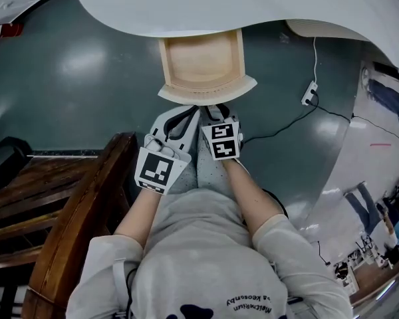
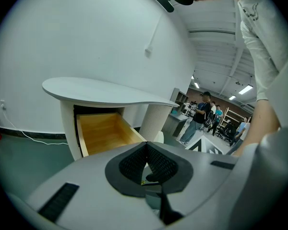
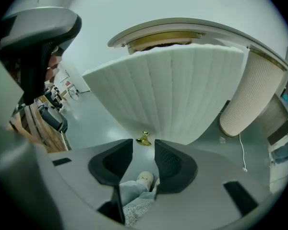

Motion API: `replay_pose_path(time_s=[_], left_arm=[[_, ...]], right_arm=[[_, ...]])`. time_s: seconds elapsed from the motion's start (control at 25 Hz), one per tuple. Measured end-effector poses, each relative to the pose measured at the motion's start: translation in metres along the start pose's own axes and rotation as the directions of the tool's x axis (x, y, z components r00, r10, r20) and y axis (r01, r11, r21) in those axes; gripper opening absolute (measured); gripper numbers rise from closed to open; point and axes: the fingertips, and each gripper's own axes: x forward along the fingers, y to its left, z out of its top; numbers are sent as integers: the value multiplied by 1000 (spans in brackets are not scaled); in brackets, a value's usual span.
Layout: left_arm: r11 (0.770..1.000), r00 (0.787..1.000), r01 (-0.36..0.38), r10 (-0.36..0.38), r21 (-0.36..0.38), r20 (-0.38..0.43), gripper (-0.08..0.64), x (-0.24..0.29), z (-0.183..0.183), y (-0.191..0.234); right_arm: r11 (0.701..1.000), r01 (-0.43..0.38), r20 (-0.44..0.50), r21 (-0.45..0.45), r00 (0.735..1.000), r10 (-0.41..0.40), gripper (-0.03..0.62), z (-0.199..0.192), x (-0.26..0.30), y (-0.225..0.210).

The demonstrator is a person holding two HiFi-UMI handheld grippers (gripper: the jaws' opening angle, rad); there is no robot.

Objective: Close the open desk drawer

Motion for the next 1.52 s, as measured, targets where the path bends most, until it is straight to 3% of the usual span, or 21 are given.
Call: replay_pose_path(time_s=[0.68,1.52], left_arm=[[1000,1000,-3,3,-27,4,9,4,9,8],[996,997,-78,79,-52,23,9,28,37,63]], right_arm=[[1000,10,-46,8,999,-10,115,12,10,-2],[1000,11,0,-28,1000,-11,114,92,47,-30]])
